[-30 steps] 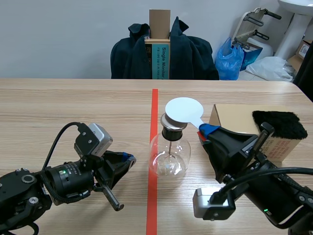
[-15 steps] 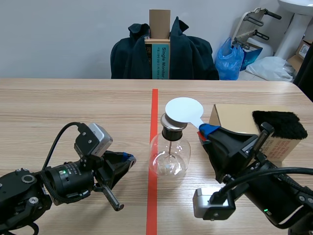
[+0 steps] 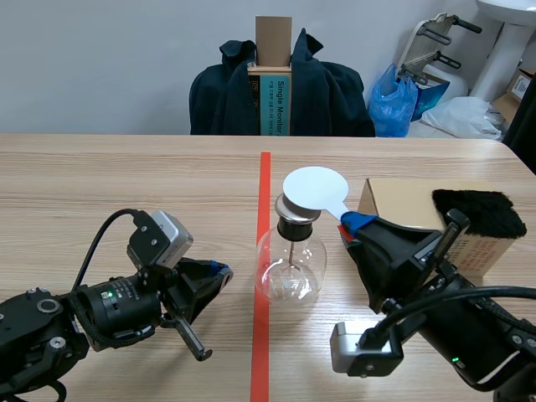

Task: Do the electroscope experiment.
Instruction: 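Hold the plate still at the electroscope, then move the plate toward and away from the electroscope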

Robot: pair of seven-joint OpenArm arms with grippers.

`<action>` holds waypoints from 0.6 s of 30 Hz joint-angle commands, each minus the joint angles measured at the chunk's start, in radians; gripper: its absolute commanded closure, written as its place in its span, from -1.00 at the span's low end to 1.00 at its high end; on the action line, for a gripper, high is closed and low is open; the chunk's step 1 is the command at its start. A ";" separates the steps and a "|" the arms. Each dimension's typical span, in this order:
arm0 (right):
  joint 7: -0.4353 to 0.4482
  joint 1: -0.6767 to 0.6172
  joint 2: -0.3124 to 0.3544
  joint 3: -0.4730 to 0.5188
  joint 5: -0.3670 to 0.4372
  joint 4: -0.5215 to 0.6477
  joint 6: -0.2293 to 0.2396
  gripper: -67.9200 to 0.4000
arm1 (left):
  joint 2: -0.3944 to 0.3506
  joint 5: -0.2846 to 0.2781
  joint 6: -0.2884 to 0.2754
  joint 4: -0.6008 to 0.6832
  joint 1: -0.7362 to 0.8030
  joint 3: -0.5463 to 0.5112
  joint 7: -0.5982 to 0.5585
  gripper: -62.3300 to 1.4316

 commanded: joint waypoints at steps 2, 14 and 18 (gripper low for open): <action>0.000 0.004 0.005 0.008 0.008 0.021 -0.008 0.96 | 0.000 -0.007 0.002 0.018 -0.008 -0.006 -0.014 0.89; -0.221 0.004 0.006 0.008 0.008 0.021 -0.008 0.96 | 0.000 -0.007 0.002 0.018 -0.008 -0.006 -0.014 0.89; -0.332 0.003 0.006 0.008 0.008 0.021 -0.008 0.96 | 0.000 -0.007 0.002 0.018 -0.008 -0.006 -0.014 0.89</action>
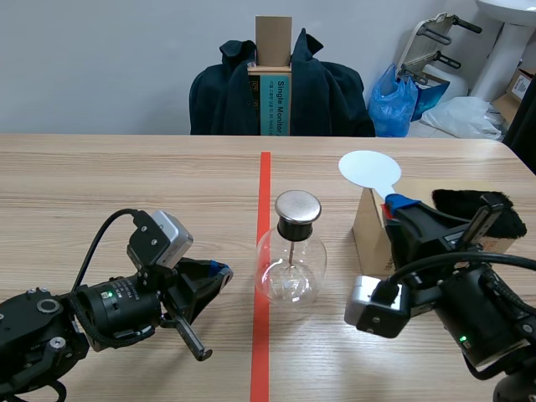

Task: Do the electroscope experiment.
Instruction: 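Move the plate toward and away from the electroscope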

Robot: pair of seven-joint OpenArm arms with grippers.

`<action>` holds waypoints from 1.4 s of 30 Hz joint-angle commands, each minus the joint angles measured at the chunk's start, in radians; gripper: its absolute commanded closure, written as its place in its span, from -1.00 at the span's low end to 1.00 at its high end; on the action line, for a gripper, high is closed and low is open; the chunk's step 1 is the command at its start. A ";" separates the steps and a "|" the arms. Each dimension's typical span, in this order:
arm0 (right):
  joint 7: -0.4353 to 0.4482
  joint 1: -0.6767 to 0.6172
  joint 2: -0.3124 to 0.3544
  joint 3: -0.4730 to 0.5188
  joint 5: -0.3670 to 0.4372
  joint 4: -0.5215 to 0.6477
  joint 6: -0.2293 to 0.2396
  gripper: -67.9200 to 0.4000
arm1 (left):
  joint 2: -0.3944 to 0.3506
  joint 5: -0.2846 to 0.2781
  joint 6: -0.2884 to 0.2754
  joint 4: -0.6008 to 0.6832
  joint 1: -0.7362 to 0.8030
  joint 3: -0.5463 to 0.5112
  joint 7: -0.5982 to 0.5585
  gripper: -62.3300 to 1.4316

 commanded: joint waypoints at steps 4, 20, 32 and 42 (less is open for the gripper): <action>-0.084 0.003 0.006 0.008 0.008 0.021 -0.008 0.96 | 0.000 -0.007 0.002 0.018 -0.008 -0.006 -0.014 0.89; 0.087 0.004 0.006 0.008 0.006 0.021 -0.008 0.96 | 0.000 -0.007 0.002 0.018 -0.008 -0.006 -0.013 0.89; 0.318 0.004 0.006 0.008 -0.008 0.021 -0.008 0.96 | 0.000 -0.007 0.002 0.018 -0.008 -0.006 -0.013 0.89; 0.389 0.004 0.005 0.008 -0.008 0.021 -0.008 0.96 | 0.000 -0.007 0.002 0.018 -0.008 -0.006 -0.013 0.89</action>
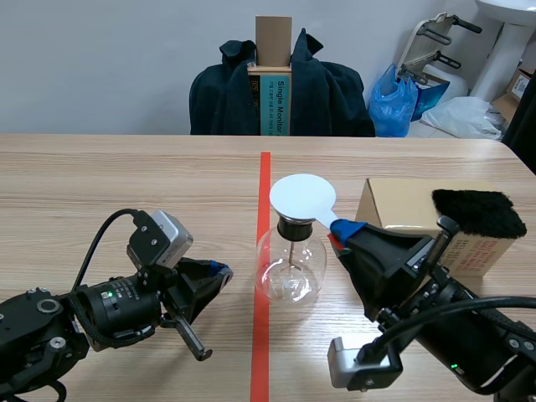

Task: Do the electroscope experiment.
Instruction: 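Move the plate toward and away from the electroscope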

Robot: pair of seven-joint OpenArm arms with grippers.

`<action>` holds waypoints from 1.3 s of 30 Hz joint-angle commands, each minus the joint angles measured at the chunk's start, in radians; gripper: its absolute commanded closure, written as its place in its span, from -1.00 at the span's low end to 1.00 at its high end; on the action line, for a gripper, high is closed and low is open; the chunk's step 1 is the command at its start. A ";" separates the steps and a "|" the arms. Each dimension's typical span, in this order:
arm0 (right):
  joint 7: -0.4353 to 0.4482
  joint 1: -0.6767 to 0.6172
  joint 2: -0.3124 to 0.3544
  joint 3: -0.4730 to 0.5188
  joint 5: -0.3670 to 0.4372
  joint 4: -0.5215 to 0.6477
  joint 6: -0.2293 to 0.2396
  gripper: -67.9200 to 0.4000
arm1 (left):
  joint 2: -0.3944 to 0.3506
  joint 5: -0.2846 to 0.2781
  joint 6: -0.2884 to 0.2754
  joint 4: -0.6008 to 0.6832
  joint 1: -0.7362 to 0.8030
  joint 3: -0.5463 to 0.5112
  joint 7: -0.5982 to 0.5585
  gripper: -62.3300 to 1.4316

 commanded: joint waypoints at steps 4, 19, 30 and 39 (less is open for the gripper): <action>0.016 0.004 0.005 0.008 0.011 0.021 -0.008 0.96 | 0.000 -0.007 0.002 0.018 -0.008 -0.006 -0.014 0.89; -0.136 0.004 0.005 0.008 0.012 0.021 -0.008 0.96 | 0.000 -0.007 0.002 0.018 -0.008 -0.006 -0.013 0.89; -0.482 0.003 0.006 0.008 0.016 0.021 -0.007 0.96 | 0.000 -0.007 0.002 0.018 -0.008 -0.006 -0.013 0.89; -0.496 0.004 0.006 0.008 0.015 0.021 -0.007 0.96 | 0.000 -0.007 0.002 0.018 -0.008 -0.006 -0.014 0.89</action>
